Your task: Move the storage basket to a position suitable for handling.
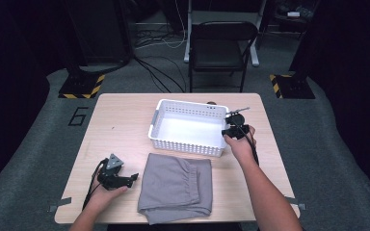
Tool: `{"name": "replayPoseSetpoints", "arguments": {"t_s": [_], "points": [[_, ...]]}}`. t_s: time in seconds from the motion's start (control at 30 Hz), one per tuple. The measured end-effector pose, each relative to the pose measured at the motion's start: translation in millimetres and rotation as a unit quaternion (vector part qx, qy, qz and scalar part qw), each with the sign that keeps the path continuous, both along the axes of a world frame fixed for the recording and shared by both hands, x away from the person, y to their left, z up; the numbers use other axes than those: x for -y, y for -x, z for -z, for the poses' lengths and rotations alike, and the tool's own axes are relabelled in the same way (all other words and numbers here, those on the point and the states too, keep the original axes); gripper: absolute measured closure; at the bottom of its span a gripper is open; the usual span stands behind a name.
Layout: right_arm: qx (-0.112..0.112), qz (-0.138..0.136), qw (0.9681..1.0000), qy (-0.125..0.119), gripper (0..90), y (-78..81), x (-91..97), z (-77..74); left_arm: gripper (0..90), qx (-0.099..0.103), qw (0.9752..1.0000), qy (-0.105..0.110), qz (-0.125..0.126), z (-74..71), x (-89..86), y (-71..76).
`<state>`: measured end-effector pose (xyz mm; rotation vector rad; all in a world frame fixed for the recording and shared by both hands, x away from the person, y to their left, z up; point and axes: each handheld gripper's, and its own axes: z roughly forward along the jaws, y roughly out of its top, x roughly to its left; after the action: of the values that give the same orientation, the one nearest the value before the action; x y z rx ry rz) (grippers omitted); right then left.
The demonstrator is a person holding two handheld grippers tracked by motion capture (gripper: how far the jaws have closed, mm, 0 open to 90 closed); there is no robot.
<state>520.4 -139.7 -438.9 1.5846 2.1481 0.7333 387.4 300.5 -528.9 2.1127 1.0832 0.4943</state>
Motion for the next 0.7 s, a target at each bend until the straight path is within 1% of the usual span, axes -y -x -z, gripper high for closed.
{"name": "replayPoseSetpoints", "arguments": {"t_s": [0.03,0.1,0.13,0.17,0.2,0.23,0.3,0.37,0.4,0.7], "points": [[0.0,-0.006,1.0,0.0,65.6,-3.3,-4.1,0.1,13.5,0.002,1.0,0.0,-0.001,0.2,0.1,0.1],[-0.003,-0.006,1.0,-0.002,65.8,-4.3,-7.0,-0.1,13.5,0.0,1.0,0.001,0.0,0.0,0.0,0.1],[0.001,-0.013,0.9999,0.0,66.1,-6.3,-9.8,0.2,13.5,0.0,1.0,0.001,0.0,0.1,0.0,0.1],[-0.005,-0.011,0.9999,-0.002,66.5,-6.3,-12.2,-0.4,13.5,-0.001,1.0,0.001,0.001,0.0,-0.1,0.0],[-0.002,-0.02,0.9998,0.001,66.9,-7.8,-13.5,-0.2,13.5,-0.001,1.0,0.0,0.001,-0.1,-0.1,0.1],[0.003,-0.02,0.9998,-0.001,67.2,-8.6,-16.0,0.8,13.5,-0.001,1.0,0.001,0.001,0.0,-0.1,0.0],[-0.002,-0.028,0.9996,0.001,68.5,-11.1,-21.8,1.8,13.5,-0.002,1.0,0.003,-0.001,0.1,0.2,0.2],[0.002,-0.031,0.9995,-0.001,68.6,-11.9,-22.7,2.4,13.5,-0.002,1.0,0.002,-0.001,0.1,0.2,0.2],[-0.001,-0.029,0.9996,0.0,68.6,-11.7,-23.9,2.2,13.5,-0.002,1.0,0.003,-0.001,0.2,0.3,0.2],[0.0,-0.033,0.9994,0.011,68.3,-9.0,-28.7,3.9,13.5,0.0,1.0,0.001,0.0,0.1,0.2,-0.1]]}}
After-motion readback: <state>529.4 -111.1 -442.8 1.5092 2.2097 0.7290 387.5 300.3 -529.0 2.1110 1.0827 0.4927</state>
